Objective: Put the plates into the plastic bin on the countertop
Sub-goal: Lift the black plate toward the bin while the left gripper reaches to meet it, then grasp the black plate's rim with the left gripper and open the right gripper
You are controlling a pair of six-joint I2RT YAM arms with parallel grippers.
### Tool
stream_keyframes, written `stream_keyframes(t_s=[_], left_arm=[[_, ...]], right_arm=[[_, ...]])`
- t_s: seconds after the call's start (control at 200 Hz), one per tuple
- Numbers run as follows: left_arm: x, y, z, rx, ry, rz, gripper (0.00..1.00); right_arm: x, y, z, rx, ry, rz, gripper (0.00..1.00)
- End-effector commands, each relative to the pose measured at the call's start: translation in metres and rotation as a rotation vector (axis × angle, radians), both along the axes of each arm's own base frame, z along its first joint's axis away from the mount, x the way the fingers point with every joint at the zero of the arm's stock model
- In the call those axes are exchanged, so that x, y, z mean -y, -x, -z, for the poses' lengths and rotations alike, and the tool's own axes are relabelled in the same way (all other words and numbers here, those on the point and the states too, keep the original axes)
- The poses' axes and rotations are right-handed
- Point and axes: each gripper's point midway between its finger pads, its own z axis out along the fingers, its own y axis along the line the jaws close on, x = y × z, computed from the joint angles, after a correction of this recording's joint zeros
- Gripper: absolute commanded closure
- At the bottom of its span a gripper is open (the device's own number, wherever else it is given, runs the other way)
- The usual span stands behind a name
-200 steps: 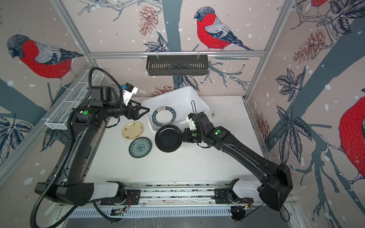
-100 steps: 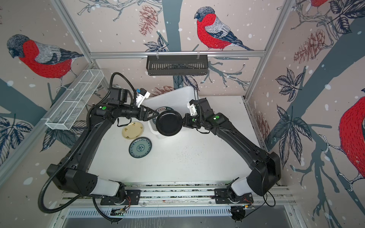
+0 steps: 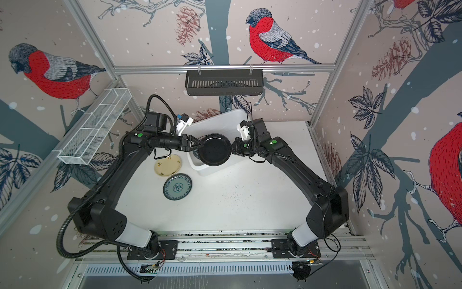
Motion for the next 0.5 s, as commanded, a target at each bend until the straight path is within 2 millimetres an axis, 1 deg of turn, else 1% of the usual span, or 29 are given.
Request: stream_keyframes(t_s=[0.0, 0.195, 0.3, 0.365, 0.495], left_arm=[[0.0, -0.007, -0.005, 0.028, -0.002, -0.009, 0.4], [-0.001, -0.016, -0.005, 0.045, -0.024, -0.014, 0.4], [0.004, -0.016, -0.004, 0.024, 0.002, 0.01, 0.44], [0.005, -0.017, -0.006, 0.025, 0.014, 0.012, 0.44], [0.009, -0.018, -0.008, 0.014, 0.037, 0.025, 0.47]], right_arm=[[-0.004, -0.003, -0.014, 0.047, -0.045, -0.025, 0.97], [0.0, -0.009, -0.015, 0.051, -0.057, -0.018, 0.97], [-0.001, -0.012, -0.018, 0.061, -0.067, -0.018, 0.97], [-0.002, -0.015, -0.019, 0.064, -0.073, -0.02, 0.96], [-0.005, -0.021, -0.021, 0.07, -0.084, -0.023, 0.96]])
